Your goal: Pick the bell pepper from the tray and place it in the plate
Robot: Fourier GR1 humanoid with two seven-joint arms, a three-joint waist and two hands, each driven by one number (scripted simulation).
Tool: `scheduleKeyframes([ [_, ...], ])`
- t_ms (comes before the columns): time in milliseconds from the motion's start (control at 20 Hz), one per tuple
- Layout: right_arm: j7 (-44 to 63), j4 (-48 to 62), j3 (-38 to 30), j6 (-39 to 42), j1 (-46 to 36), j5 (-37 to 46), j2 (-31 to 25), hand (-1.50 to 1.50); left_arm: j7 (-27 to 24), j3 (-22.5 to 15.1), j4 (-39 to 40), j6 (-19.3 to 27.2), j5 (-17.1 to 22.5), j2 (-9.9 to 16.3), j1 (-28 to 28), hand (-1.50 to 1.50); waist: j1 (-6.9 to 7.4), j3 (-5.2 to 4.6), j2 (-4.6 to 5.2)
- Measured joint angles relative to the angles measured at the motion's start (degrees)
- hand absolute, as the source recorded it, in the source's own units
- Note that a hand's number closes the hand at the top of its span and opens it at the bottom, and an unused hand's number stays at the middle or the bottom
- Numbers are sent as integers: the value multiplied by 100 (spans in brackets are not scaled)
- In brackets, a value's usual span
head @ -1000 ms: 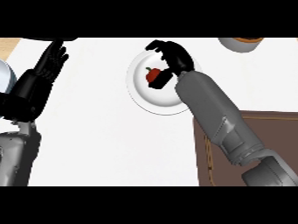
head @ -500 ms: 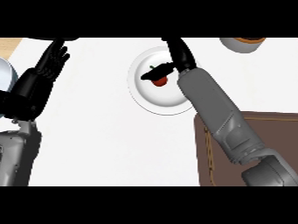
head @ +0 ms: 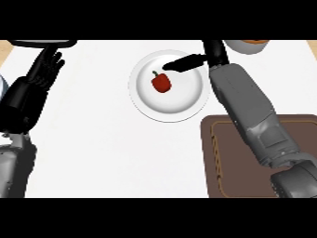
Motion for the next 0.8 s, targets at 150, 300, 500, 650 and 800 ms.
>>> scheduleKeyframes([
  [150,-230,1,-163,388,195,-149,-339,-150,25,41,29,16,-15,20,-2,0,-82,0,-18],
  [300,-469,40,-288,765,368,-247,-699,-150,-21,-9,-46,51,-57,-55,107,0,-105,1,-21],
  [500,-843,125,-364,1320,593,-278,-1211,-150,87,11,-143,27,-27,-31,95,0,-108,3,-19],
  [650,-1129,236,-378,1605,749,-244,-1489,-150,-81,20,5,2,-78,-28,133,0,-97,4,-4],
  [800,-1312,321,-397,1894,860,-219,-1810,-150,-75,60,1,-32,-49,-4,139,0,-91,5,-5],
])
